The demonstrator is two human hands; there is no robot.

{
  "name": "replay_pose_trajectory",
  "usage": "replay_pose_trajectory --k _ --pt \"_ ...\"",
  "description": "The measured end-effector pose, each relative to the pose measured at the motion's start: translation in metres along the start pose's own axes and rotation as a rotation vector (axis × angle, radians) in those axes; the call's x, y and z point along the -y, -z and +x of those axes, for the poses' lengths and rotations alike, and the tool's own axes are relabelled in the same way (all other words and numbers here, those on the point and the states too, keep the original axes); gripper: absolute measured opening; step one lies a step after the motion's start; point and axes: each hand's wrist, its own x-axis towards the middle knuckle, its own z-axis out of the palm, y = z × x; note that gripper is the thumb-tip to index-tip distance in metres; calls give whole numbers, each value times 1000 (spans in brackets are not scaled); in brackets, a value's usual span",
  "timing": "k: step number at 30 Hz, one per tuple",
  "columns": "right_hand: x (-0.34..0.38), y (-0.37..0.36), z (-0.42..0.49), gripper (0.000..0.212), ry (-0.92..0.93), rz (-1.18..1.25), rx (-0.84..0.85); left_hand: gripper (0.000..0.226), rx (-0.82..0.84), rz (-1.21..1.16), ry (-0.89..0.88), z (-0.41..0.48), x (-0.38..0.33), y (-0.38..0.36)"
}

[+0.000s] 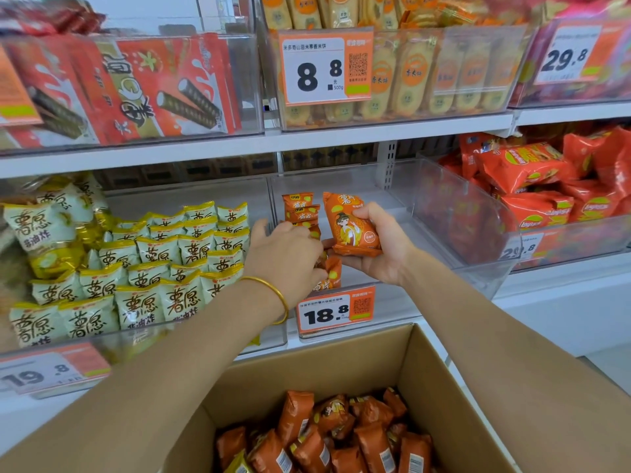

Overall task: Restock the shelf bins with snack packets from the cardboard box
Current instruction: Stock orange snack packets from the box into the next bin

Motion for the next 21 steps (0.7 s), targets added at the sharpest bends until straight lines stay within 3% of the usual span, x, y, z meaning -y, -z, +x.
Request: replay_pose_trajectory --k 3,7,11,15,17,21 --pt "0 0 1 38 -13 9 -5 25 -71 -38 -64 -4 -2 -10" --pt "0 0 1 34 -2 13 -2 31 -59 78 -92 -2 1 -15" --pt "0 1 0 43 -11 2 -24 30 14 82 -120 1 -7 -4" --pt "18 10 5 40 46 -33 -131 32 -238 -154 -13 -1 7 -10" --pt "28 17 15 42 67 -190 -240 33 -332 -207 64 4 20 -15" --pt "25 24 50 47 63 -590 -328 38 -239 -175 38 37 37 -11"
